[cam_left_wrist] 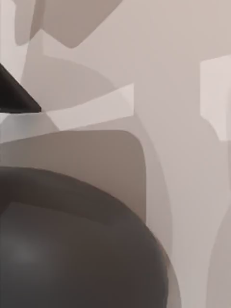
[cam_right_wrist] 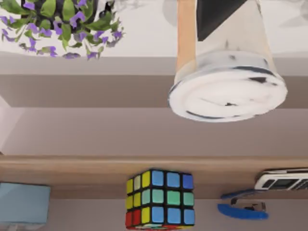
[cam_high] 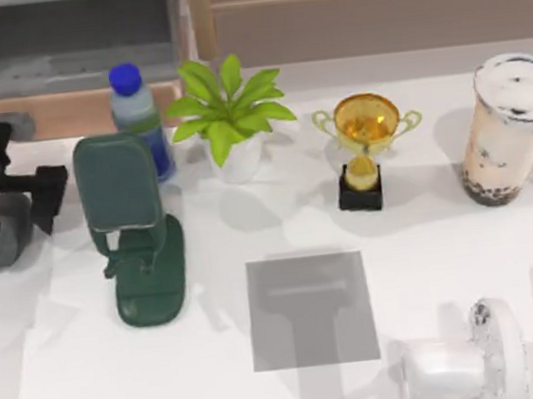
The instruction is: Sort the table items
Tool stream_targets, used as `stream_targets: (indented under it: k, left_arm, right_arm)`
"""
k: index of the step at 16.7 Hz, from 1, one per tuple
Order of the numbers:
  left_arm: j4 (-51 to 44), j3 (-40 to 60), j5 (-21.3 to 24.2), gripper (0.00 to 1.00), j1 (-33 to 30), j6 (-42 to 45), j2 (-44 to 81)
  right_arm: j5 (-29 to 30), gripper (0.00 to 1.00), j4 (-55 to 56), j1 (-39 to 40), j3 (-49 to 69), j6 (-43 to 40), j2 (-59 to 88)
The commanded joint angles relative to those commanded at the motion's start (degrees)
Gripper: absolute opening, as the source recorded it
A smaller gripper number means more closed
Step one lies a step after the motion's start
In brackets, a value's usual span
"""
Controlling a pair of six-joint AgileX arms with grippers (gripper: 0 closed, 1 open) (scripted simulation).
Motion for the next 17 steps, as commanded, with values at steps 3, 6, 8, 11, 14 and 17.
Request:
stream_targets:
  k: [3,6,8,11,14,17]
  left_arm:
    - [0.0,0.0,0.0,0.47,0.0,0.0,0.0]
    - [0.0,0.0,0.0,0.25,0.0,0.0,0.0]
    - [0.0,0.0,0.0,0.10,0.0,0.0,0.0]
    - [0.0,0.0,0.0,0.00,0.0,0.0,0.0]
    - [0.0,0.0,0.0,0.00,0.0,0.0,0.0]
    - [0.0,0.0,0.0,0.00,0.0,0.0,0.0]
  right_arm:
    - [0.0,1.00,0.0,0.0,0.0,0.0,0.0]
    - [0.0,1.00,0.0,0.0,0.0,0.0,0.0]
    - [0.0,1.00,0.0,0.0,0.0,0.0,0.0]
    - [0.0,1.00,0.0,0.0,0.0,0.0,0.0]
    - [0.0,1.00,0.0,0.0,0.0,0.0,0.0]
    - [0.0,1.00,0.0,0.0,0.0,0.0,0.0]
